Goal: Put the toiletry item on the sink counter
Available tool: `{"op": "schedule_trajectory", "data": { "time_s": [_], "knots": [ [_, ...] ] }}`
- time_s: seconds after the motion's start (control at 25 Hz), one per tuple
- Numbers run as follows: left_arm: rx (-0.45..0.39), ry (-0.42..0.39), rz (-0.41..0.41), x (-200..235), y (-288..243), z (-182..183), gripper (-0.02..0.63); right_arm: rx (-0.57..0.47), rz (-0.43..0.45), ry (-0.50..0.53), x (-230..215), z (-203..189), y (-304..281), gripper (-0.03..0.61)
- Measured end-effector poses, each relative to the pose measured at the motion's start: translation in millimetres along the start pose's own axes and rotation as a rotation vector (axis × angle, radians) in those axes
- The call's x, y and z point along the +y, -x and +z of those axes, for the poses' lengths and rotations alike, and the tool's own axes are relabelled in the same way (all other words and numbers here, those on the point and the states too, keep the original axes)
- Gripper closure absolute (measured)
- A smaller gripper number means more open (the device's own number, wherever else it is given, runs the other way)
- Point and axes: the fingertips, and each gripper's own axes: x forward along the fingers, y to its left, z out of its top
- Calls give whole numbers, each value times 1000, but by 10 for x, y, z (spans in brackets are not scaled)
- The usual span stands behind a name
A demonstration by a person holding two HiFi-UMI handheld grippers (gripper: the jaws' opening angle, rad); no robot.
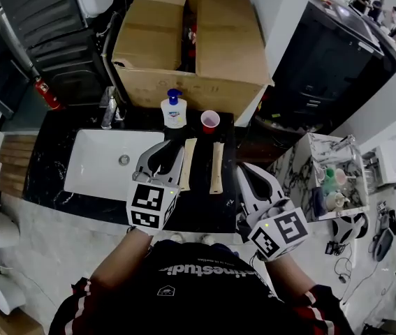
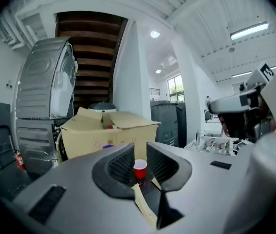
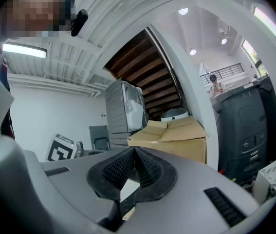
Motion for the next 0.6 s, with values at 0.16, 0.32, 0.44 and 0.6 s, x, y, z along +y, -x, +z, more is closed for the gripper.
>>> {"op": "schedule_trajectory", "data": {
  "time_s": [0.16, 0.32, 0.44, 0.6],
  "knots": [
    [-114, -10, -33, -82, 218, 404, 598, 6, 14, 19, 61, 11, -39, 540],
    [-186, -3, -70, -180, 371, 573, 600, 10, 12, 20, 84, 13, -69, 541],
    [-199, -19, -93, -272, 422, 603, 600, 10, 6, 24, 97, 3, -75, 541],
    [-204, 31, -125, -297, 413, 626, 600, 2, -6, 38, 83, 31, -78, 541]
  ]
}}
